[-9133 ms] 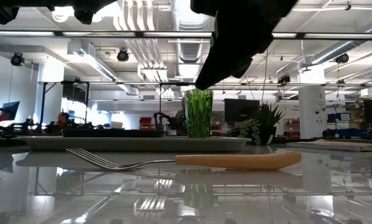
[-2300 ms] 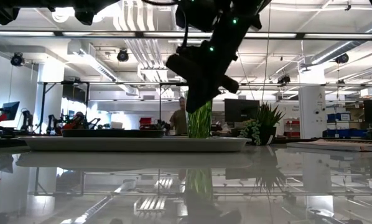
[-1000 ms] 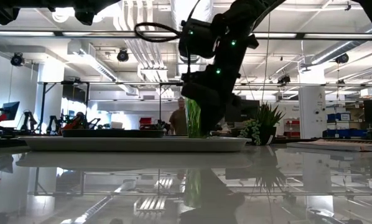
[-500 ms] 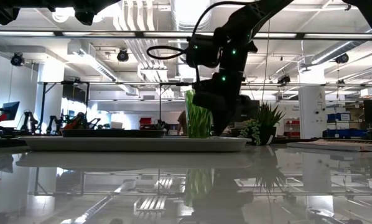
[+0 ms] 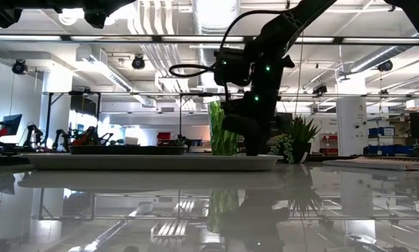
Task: Pick and place plate/cup/fork/spoon on tray
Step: Adjust the brown spoon on the gray serving tray
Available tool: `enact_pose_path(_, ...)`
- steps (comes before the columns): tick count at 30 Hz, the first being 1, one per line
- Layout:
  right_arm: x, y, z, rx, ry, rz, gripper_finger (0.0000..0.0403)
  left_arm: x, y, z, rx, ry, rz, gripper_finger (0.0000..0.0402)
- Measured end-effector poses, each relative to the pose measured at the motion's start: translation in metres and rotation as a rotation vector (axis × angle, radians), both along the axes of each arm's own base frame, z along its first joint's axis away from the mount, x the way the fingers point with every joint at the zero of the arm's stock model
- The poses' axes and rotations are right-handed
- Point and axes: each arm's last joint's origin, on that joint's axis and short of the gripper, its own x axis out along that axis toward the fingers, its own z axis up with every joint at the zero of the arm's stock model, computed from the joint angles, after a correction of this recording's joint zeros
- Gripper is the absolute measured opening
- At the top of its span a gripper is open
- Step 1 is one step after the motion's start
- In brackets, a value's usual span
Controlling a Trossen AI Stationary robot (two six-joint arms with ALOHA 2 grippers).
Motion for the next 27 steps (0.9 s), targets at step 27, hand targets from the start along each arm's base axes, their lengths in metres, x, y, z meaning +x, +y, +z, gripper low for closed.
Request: enact_pose_path(27,0.0033,-0.0073,-0.0017,-0.177,-0.036,-0.036,0.0008,0.0001,0.0001,0.0,0.0,0.0,0.001,0.0079)
